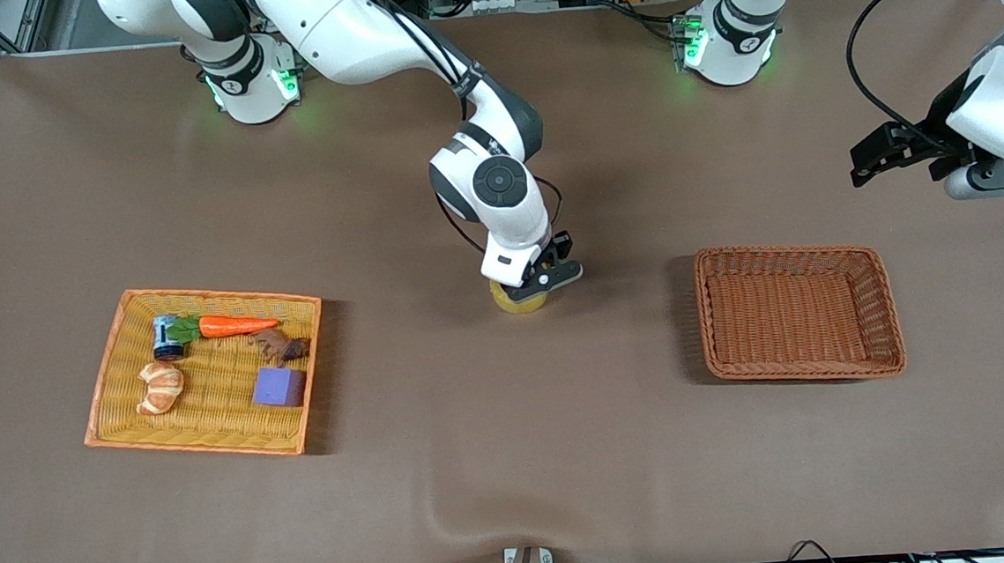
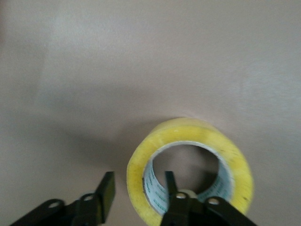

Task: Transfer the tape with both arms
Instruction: 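Set the tape roll down mid-table and withdraw the right gripper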

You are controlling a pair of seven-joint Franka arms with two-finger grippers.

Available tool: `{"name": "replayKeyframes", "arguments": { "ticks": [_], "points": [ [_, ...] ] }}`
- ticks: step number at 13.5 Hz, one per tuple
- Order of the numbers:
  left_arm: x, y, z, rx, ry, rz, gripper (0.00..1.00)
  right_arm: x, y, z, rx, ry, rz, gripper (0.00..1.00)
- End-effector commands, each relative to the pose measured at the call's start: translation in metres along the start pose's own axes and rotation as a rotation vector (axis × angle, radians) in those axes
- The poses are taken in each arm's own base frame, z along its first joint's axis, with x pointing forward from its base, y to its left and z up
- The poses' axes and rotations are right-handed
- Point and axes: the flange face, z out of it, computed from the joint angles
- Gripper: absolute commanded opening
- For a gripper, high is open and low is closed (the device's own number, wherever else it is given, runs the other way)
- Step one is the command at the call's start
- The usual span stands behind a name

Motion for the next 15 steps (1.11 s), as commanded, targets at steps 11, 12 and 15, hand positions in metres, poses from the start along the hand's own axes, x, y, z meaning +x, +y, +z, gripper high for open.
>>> {"name": "replayKeyframes", "arguments": {
  "ticks": [11, 12, 15],
  "points": [
    [-0.001, 0.0, -0.004, -0.012, -0.002, 0.004, 1.0, 0.015, 0.316, -0.304, -0.011, -0.049, 0.266, 1.0],
    [-0.001, 0.0, -0.005, -0.012, -0.001, 0.004, 1.0, 0.004, 0.337, -0.331, -0.019, -0.051, 0.269, 1.0],
    [-0.001, -0.002, -0.006, -0.012, 0.002, 0.006, 1.0, -0.031, 0.411, -0.391, -0.042, -0.04, 0.262, 1.0]
  ]
}}
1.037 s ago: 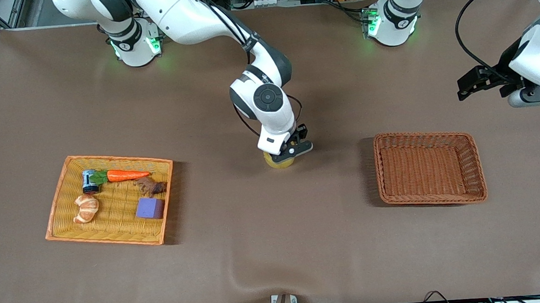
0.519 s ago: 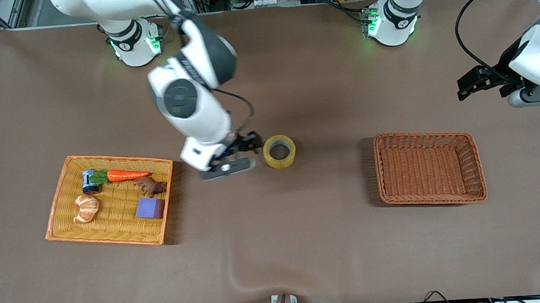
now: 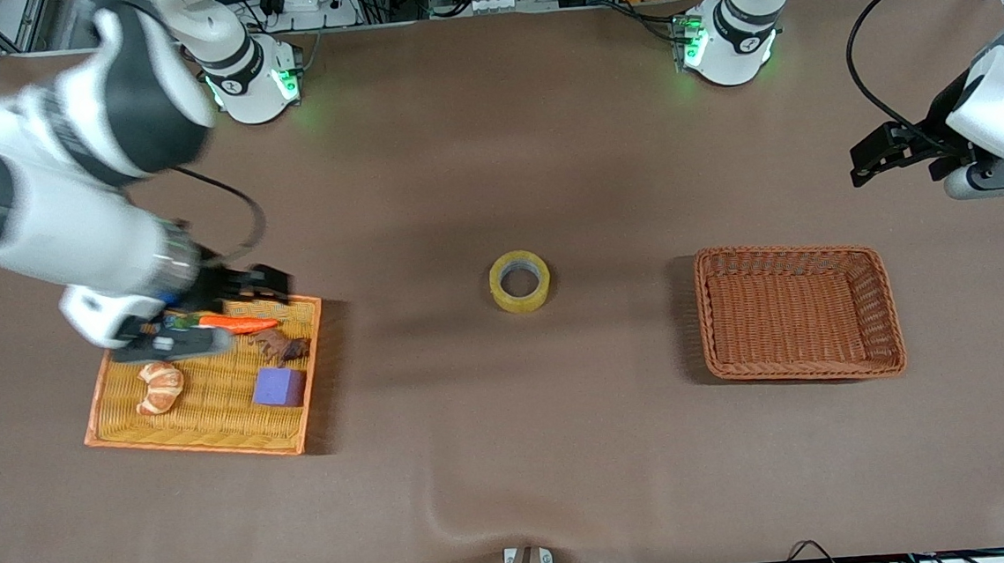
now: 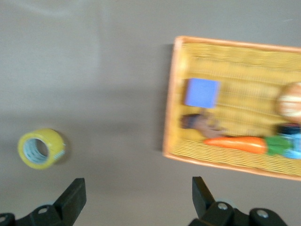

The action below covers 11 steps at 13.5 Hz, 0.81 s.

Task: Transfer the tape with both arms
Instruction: 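Set the tape roll down mid-table and withdraw the right gripper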

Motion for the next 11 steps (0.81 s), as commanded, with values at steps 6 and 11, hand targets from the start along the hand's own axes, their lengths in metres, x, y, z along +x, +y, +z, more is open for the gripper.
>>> {"name": "replayKeyframes", "arguments": {
  "ticks": [6, 11],
  "points": [
    [0.013, 0.007, 0.015, -0.024, -0.009, 0.014, 1.0, -0.075, 0.148, -0.115, -0.048, 0.069, 0.126, 1.0],
    [0.055, 0.106, 0.089, -0.099, 0.022, 0.047, 1.0, -0.115, 0.18, -0.125, -0.042, 0.053, 0.082, 1.0]
  ]
}}
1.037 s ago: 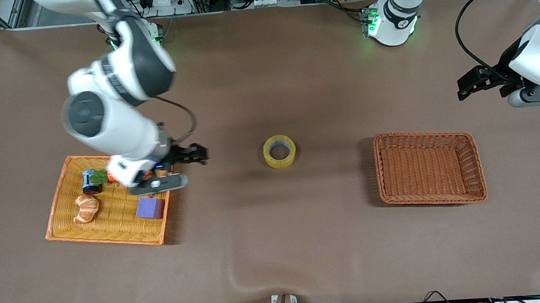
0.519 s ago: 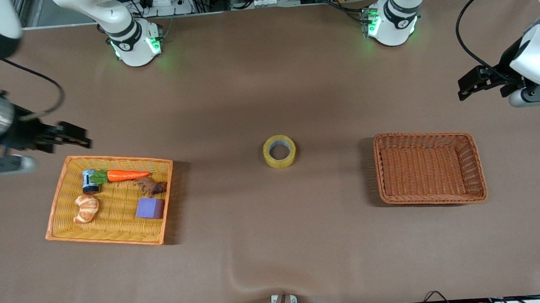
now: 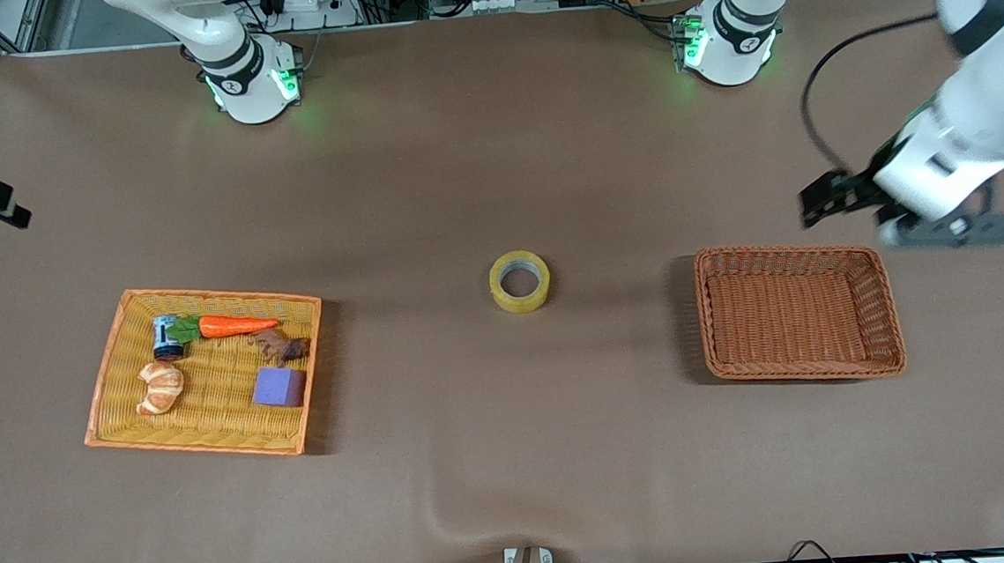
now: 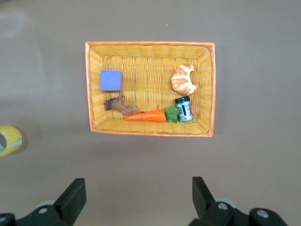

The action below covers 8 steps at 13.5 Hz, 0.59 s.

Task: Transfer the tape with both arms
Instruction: 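Set the tape roll down mid-table and withdraw the right gripper, then reach the left gripper to the tape roll and grasp it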

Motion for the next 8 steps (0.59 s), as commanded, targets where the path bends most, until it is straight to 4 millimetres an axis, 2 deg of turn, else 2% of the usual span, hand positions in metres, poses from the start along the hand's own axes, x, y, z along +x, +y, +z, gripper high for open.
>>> {"name": "replayKeyframes", "arguments": {
  "ticks": [1, 2, 3, 4, 5, 8],
  "points": [
    [0.016, 0.064, 0.047, -0.04, -0.012, -0.035, 1.0, -0.02, 0.005, 0.008, -0.007, -0.033, -0.015, 1.0],
    [0.018, 0.085, 0.072, -0.039, -0.039, -0.046, 1.0, -0.022, 0.006, 0.014, -0.006, -0.06, -0.013, 1.0],
    [0.017, 0.114, 0.094, -0.043, -0.052, -0.037, 1.0, -0.022, 0.006, 0.025, -0.008, -0.077, -0.014, 1.0],
    [0.014, 0.144, 0.114, -0.046, -0.055, -0.034, 1.0, -0.021, 0.009, 0.029, -0.039, -0.076, -0.023, 1.0],
    [0.014, 0.165, 0.132, -0.058, -0.043, -0.046, 1.0, -0.021, 0.008, 0.031, -0.071, -0.076, -0.033, 1.0],
    [-0.002, 0.263, 0.186, -0.062, -0.067, -0.09, 1.0, -0.017, 0.0, 0.035, -0.107, -0.08, -0.06, 1.0]
  ]
}}
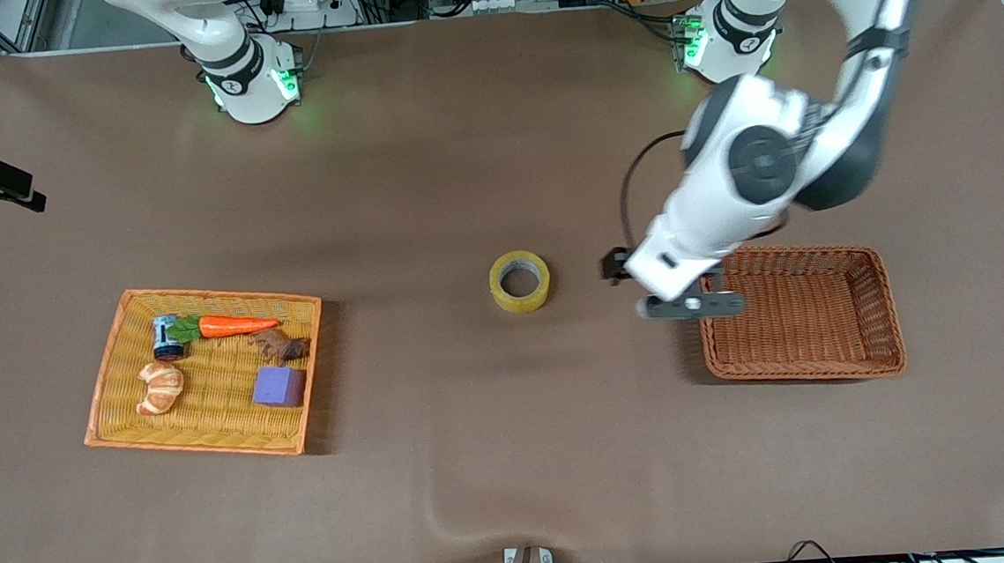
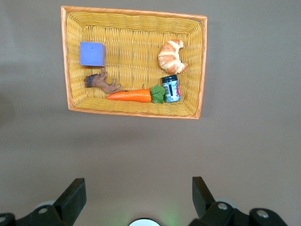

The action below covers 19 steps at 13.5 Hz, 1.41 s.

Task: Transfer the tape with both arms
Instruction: 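Reach the left gripper to the tape roll and grasp it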

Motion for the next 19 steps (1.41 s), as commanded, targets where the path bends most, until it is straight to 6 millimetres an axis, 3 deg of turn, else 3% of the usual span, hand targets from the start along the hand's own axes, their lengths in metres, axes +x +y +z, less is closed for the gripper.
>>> {"name": "replayKeyframes", "arguments": {
  "ticks": [1, 4, 5, 7, 12, 15, 16, 17, 19],
  "points": [
    [-0.01, 0.068, 0.047, -0.004, -0.028, -0.039, 1.0, -0.005, -0.001, 0.002, -0.032, 0.002, -0.019, 1.0],
    [-0.023, 0.095, 0.116, 0.035, -0.022, 0.024, 1.0, -0.002, 0.0, 0.003, -0.033, 0.0, -0.016, 1.0],
    [-0.023, 0.094, 0.13, 0.055, -0.024, 0.035, 1.0, -0.002, -0.001, 0.004, -0.03, 0.0, -0.015, 1.0],
    [-0.024, 0.093, 0.14, 0.067, -0.036, 0.04, 1.0, -0.001, -0.002, 0.004, -0.022, -0.001, -0.018, 1.0],
    [-0.045, 0.091, 0.191, 0.12, -0.107, 0.053, 0.98, 0.001, 0.0, 0.006, -0.022, -0.002, -0.015, 1.0],
    [-0.049, 0.087, 0.198, 0.132, -0.119, 0.039, 0.98, 0.002, 0.0, 0.006, -0.021, 0.001, -0.016, 1.0],
    [-0.049, 0.087, 0.2, 0.133, -0.122, 0.043, 0.84, 0.003, 0.001, 0.006, -0.022, 0.002, -0.014, 1.0],
    [-0.049, 0.086, 0.206, 0.138, -0.128, 0.047, 0.6, 0.005, 0.002, 0.009, -0.021, -0.004, -0.013, 1.0],
    [-0.049, 0.086, 0.219, 0.135, -0.127, 0.054, 0.29, 0.005, 0.004, 0.009, -0.02, -0.002, -0.011, 1.0]
  ]
}}
